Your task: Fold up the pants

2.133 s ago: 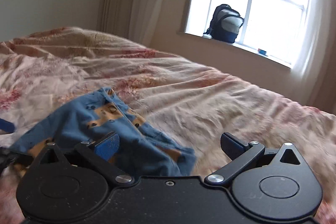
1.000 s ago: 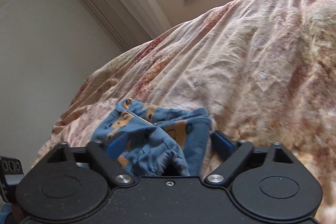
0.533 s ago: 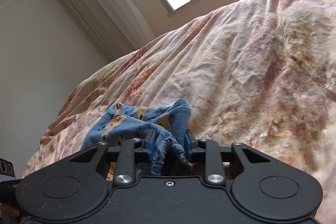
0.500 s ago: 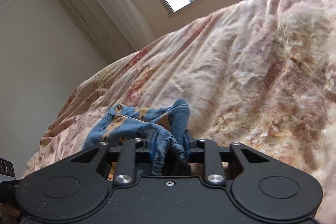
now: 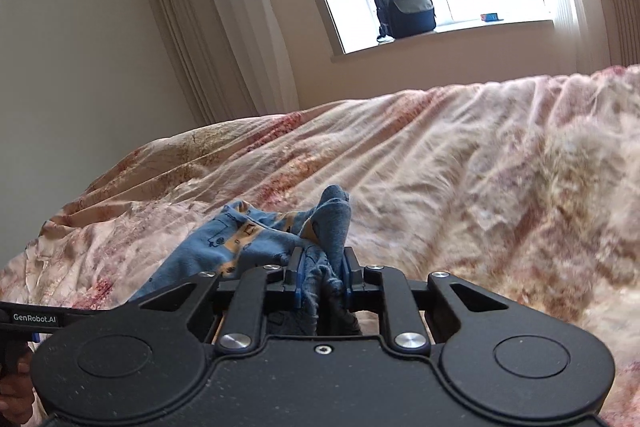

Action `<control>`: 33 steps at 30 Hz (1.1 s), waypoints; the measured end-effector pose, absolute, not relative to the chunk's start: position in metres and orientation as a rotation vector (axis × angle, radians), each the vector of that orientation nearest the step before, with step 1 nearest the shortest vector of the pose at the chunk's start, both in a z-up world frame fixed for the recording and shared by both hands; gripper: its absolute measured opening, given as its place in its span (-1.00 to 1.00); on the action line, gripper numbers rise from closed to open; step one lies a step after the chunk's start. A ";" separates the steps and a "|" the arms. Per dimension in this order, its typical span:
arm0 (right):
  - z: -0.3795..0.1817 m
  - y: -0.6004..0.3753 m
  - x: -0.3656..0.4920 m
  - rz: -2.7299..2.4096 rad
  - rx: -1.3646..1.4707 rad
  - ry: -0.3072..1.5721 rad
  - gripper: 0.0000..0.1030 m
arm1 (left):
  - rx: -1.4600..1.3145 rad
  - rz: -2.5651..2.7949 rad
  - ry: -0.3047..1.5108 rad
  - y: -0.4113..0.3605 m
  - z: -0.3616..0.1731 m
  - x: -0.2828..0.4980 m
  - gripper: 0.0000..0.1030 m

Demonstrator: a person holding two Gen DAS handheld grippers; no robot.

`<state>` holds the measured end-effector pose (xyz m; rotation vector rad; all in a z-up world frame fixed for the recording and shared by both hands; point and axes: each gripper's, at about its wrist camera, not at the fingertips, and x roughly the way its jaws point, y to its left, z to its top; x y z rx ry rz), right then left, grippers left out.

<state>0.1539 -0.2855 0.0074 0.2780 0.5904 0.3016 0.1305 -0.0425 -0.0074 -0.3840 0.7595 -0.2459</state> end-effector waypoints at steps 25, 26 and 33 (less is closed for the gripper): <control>0.054 -0.232 0.197 0.417 0.182 0.491 -0.66 | -0.414 -0.183 0.604 0.003 0.023 0.149 -0.70; 0.055 -0.228 0.203 0.426 0.176 0.488 -0.66 | -0.412 -0.172 0.600 0.006 0.024 0.154 -0.70; 0.052 -0.201 0.249 0.460 0.137 0.494 -0.66 | -0.387 -0.133 0.538 0.018 0.015 0.181 -0.70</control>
